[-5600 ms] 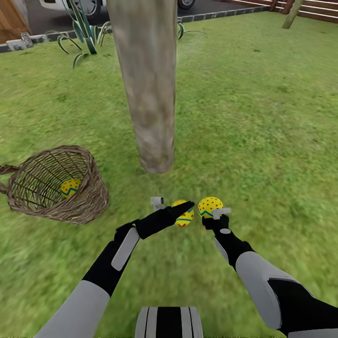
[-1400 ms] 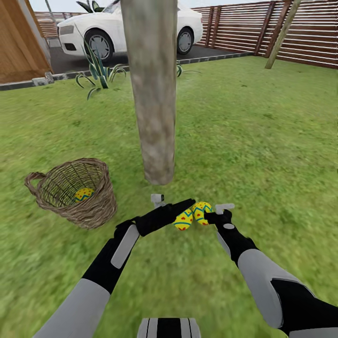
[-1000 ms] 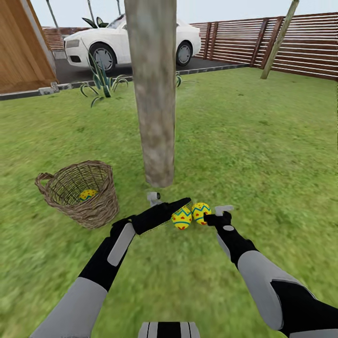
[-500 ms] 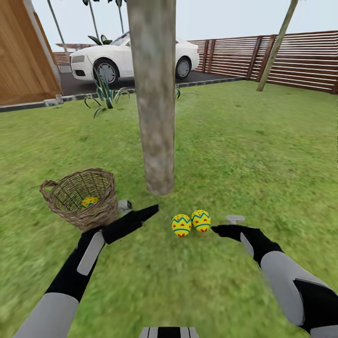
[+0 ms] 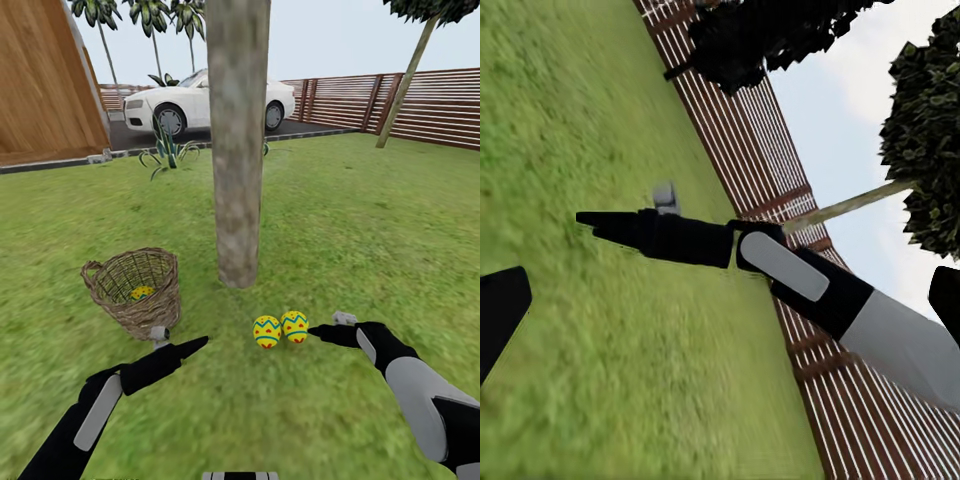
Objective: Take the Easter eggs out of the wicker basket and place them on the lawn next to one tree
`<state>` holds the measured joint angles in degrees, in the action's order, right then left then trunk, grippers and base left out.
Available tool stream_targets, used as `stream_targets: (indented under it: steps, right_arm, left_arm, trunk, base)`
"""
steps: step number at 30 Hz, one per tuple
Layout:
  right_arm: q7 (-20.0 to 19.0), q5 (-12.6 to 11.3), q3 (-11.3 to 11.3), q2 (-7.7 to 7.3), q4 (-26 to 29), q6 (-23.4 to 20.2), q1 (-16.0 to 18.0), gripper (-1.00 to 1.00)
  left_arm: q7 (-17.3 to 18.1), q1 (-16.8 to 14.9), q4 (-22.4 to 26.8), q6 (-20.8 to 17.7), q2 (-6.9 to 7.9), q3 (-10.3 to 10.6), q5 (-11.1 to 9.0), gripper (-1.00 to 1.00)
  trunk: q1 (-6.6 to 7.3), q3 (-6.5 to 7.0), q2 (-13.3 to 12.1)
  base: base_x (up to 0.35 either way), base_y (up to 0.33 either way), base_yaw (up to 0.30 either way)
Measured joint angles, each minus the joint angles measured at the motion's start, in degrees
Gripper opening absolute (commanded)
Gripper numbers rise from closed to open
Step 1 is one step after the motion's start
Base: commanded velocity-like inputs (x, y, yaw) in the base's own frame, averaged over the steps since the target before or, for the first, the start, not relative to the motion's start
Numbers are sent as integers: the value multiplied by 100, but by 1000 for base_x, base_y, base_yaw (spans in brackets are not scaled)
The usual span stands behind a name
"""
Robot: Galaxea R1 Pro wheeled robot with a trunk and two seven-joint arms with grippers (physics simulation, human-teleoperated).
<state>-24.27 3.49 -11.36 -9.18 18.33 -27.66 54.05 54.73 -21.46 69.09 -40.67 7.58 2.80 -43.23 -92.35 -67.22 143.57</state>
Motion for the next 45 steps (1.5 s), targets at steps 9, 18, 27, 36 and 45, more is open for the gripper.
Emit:
stream_targets:
  steps: [9,18,27,36,45]
  right_arm:
    - [-1,0,2,2,10,-33,-1,100]
    - [-1,0,9,19,11,-41,-3,100]
    - [-1,0,8,20,11,-46,-3,100]
    - [-1,0,8,20,11,-49,-3,100]
    - [-1,0,8,20,11,-55,-5,100]
  left_arm:
    - [1,24,94,-9,-110,32,-18,100]
    - [-2,24,40,-3,-128,34,0,100]
    - [-1,24,37,0,-129,34,-5,100]
    - [-1,24,36,0,-122,34,-14,100]
    - [-1,24,21,0,-113,33,-23,100]
  trunk:
    - [23,200,-12]
    - [46,399,-24]
    - [88,595,-74]
    - [286,756,-435]
    - [484,918,-796]
  base:
    - [0,0,289]
    - [0,0,289]
    - [0,0,289]
    - [0,0,289]
    - [0,0,289]
